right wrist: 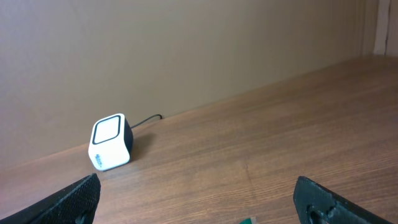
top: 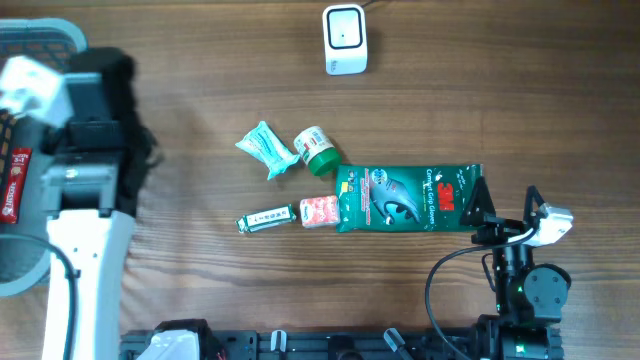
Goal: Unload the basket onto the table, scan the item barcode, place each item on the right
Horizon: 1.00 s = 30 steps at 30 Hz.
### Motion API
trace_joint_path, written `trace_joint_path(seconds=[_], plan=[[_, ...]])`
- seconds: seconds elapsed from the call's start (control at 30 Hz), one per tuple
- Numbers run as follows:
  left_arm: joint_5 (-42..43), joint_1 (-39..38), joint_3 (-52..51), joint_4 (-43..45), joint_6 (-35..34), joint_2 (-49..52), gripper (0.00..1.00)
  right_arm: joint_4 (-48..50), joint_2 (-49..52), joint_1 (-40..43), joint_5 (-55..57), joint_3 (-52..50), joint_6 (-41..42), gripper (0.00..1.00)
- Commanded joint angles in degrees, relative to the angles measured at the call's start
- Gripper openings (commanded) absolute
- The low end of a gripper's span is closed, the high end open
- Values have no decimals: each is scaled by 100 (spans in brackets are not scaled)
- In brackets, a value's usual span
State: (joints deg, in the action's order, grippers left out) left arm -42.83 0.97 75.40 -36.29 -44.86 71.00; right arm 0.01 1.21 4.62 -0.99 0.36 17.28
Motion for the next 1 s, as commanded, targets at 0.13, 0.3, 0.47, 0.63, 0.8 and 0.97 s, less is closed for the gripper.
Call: trace_joint_path(seconds=[0.13,0.3,0.47,0.63,0.8,0.97], plan=[[1351,2986,48,22,-1674,195,100,31,-28,-17,39,-7,-61,100],[2688,4319,46,-824,-2308,977,100,31,-28,-17,42,-7,-66,100],[2953,4496,46,-763,-328,2037,100,31,-28,-17,42,-7,-63,100],[2538,4496,46,-319,1019,2778,100,31,-28,-17,42,-7,-63,100],[2326,4494,46,160,1180,3189,100,31,-28,-17,42,-7,-63,100],[2330,4494,46,780,1657,3383,100,31,-28,-17,42,-7,-66,100]])
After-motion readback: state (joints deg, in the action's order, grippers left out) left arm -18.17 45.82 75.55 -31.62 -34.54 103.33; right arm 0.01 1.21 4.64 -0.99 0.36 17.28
